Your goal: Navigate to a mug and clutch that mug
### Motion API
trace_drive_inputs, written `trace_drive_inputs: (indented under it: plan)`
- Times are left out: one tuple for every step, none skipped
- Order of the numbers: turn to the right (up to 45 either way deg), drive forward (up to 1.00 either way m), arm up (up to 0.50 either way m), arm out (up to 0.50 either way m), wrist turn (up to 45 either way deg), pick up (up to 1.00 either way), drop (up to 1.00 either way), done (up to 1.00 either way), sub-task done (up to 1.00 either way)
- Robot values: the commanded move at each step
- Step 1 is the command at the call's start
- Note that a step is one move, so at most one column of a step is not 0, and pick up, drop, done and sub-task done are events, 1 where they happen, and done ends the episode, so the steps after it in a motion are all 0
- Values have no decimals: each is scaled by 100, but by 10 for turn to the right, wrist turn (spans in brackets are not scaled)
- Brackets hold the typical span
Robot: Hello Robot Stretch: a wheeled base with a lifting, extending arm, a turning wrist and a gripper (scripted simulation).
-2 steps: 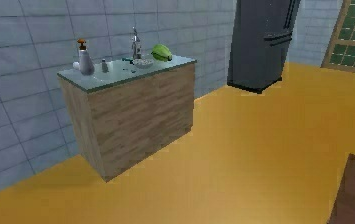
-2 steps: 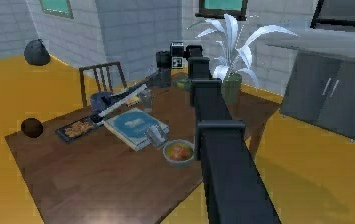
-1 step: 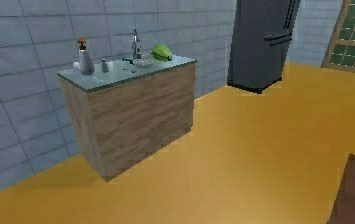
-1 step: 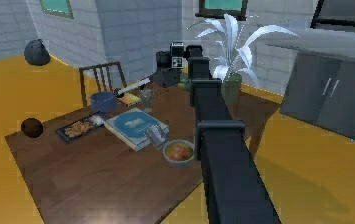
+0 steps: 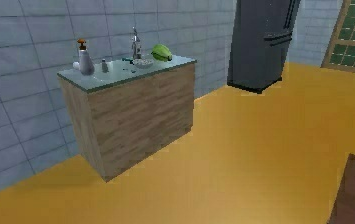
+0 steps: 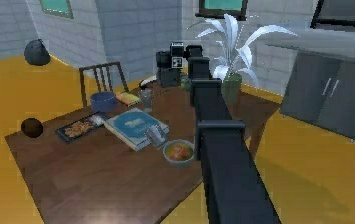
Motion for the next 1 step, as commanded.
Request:
trace_drive_inputs:
  plan:
    - [0, 0, -28, 0, 0, 0, 0, 0, 0]
